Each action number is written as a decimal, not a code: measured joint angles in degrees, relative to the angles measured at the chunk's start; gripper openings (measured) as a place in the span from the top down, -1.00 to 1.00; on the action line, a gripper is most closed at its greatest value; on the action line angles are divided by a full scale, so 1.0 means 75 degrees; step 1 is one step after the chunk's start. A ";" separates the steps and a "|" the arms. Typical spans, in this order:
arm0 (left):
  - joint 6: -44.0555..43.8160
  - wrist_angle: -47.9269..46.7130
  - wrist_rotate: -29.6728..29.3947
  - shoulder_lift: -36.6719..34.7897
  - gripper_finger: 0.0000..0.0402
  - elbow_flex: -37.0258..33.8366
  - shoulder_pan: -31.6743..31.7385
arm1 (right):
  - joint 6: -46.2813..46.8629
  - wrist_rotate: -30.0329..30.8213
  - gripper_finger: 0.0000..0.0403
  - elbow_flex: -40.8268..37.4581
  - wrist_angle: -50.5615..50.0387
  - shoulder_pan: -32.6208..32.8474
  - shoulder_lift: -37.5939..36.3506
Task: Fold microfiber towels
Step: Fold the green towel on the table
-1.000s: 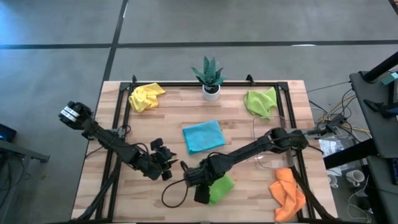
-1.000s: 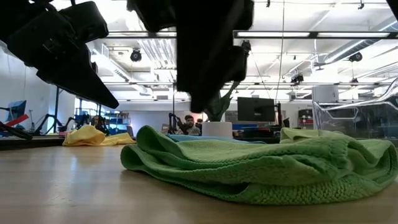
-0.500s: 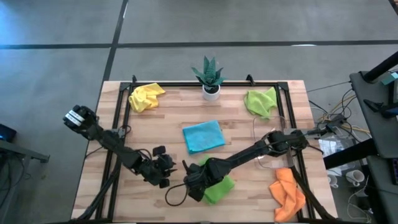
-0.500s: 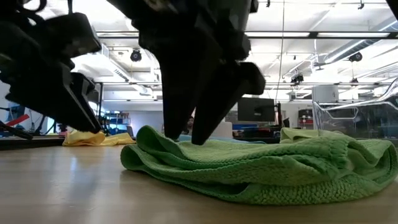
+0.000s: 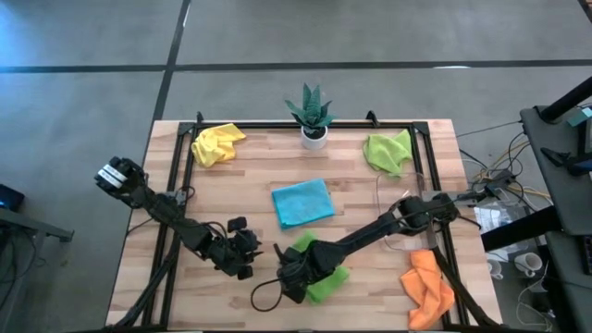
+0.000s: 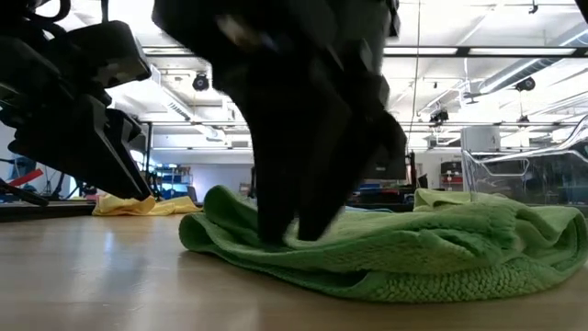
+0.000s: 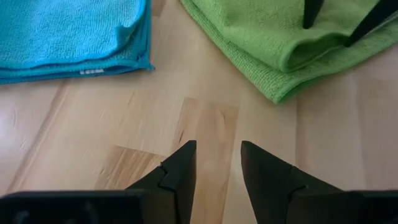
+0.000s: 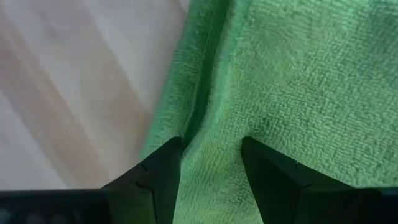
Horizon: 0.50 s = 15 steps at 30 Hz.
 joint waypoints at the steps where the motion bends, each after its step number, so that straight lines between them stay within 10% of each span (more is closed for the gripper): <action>1: 0.0003 -0.0001 0.0000 0.0000 0.44 0.0000 0.0001 | -0.0034 0.0002 0.18 -0.0054 0.0126 0.0000 0.0000; 15: 0.0000 -0.0020 0.0048 -0.0003 0.44 -0.0003 -0.0001 | -0.0605 0.0034 0.37 -0.0495 0.0686 0.0000 -0.0056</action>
